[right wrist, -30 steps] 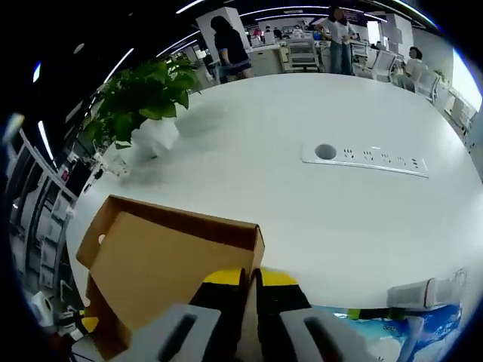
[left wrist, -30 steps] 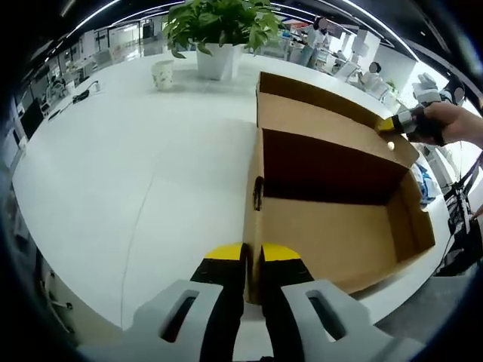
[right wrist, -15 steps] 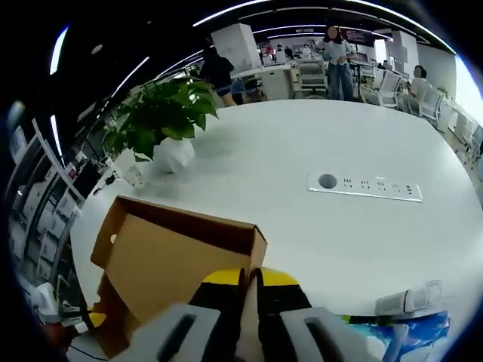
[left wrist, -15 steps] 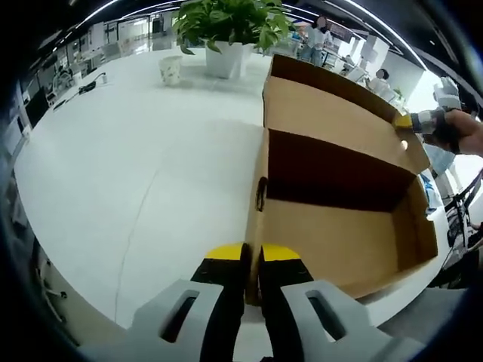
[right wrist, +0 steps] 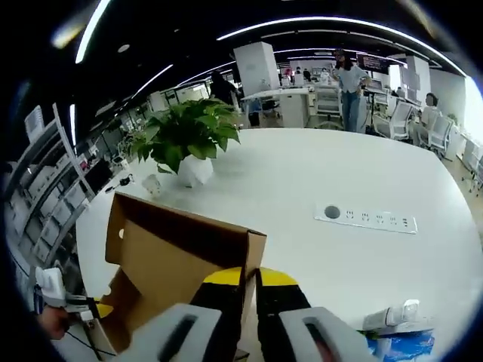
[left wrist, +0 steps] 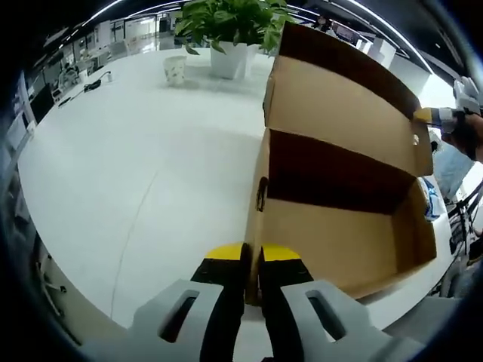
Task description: Operate the shoe box by opening the lid, removing the specified soft item, and placing it in the target area until the item is outside and the box remains undamaged.
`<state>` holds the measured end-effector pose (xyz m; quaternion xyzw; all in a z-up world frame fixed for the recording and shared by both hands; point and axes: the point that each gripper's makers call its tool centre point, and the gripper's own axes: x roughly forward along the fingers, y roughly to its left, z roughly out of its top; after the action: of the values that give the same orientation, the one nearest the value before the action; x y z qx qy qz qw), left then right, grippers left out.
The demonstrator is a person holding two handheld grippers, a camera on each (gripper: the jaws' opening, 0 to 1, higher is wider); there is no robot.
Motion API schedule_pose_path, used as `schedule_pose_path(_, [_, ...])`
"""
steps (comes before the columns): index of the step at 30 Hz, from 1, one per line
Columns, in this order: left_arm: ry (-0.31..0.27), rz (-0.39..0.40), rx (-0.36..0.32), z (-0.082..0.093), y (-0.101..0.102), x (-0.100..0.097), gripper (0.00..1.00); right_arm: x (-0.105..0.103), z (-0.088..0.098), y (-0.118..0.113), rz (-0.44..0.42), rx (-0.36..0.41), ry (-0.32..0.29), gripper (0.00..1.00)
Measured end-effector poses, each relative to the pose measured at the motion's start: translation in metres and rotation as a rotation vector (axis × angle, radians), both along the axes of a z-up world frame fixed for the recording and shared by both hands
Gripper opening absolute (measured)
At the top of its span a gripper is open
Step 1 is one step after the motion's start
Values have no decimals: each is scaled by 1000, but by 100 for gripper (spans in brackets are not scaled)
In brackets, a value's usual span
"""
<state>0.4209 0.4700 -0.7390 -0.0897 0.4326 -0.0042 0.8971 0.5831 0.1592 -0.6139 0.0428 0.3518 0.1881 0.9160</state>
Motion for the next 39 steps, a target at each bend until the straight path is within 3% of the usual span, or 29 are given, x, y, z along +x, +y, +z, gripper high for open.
schedule_pose_path(14, [-11,49,7,0,-4,8,5,-18,21,1,1,-16,-94,0])
schedule_pose_path(39, [-12,94,-13,0,-9,17,5,-50,31,-4,-57,-34,-248,0])
